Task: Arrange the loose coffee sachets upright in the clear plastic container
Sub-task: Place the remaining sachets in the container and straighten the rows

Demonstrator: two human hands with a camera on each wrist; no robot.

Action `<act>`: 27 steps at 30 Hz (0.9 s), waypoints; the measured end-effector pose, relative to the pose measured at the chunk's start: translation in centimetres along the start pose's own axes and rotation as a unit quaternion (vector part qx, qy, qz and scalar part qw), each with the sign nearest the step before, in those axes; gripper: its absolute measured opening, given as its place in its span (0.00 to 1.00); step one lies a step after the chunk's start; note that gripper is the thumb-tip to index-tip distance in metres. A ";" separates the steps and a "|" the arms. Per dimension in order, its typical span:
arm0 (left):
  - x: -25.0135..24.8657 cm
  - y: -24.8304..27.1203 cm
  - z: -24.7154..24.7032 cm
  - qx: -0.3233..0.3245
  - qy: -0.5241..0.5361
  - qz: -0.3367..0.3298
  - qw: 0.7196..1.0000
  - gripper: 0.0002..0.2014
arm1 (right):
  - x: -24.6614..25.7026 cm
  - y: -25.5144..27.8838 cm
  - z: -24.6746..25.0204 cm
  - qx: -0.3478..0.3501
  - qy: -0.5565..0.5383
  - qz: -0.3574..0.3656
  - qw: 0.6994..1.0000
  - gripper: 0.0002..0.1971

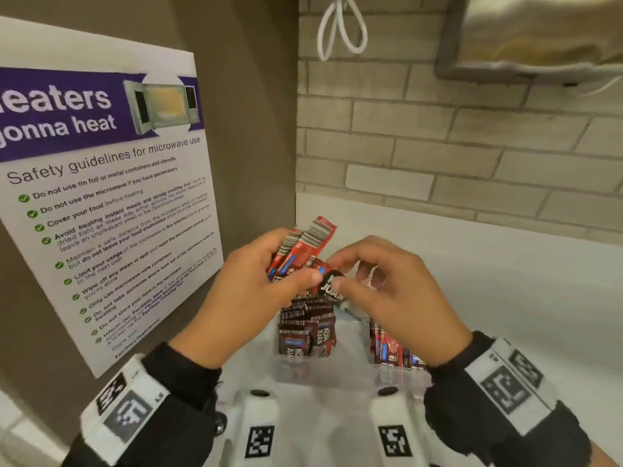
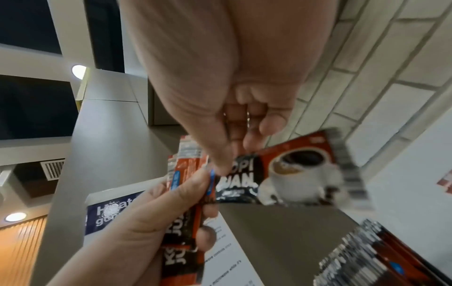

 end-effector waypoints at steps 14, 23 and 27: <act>2.5 1.7 0.7 -0.151 0.278 0.025 0.948 0.10 | -7.0 1.0 -4.1 0.029 -0.070 -0.171 0.982 0.10; 4.2 3.1 0.6 -0.136 0.357 0.042 0.923 0.10 | -8.0 0.0 -6.2 0.073 -0.013 -0.183 0.980 0.11; 4.7 3.4 0.2 -0.137 0.369 0.056 0.917 0.13 | -8.5 0.3 -6.1 0.100 -0.024 -0.205 0.973 0.12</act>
Point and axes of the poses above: each hand's wrist, its own y-axis away from the middle knuckle, its own z-axis out of the back of the hand, x = y × z, the point moved 3 cm from there along -y, towards the middle knuckle, and after that the axes turned 13 degrees about x, right-handed, at the moved point
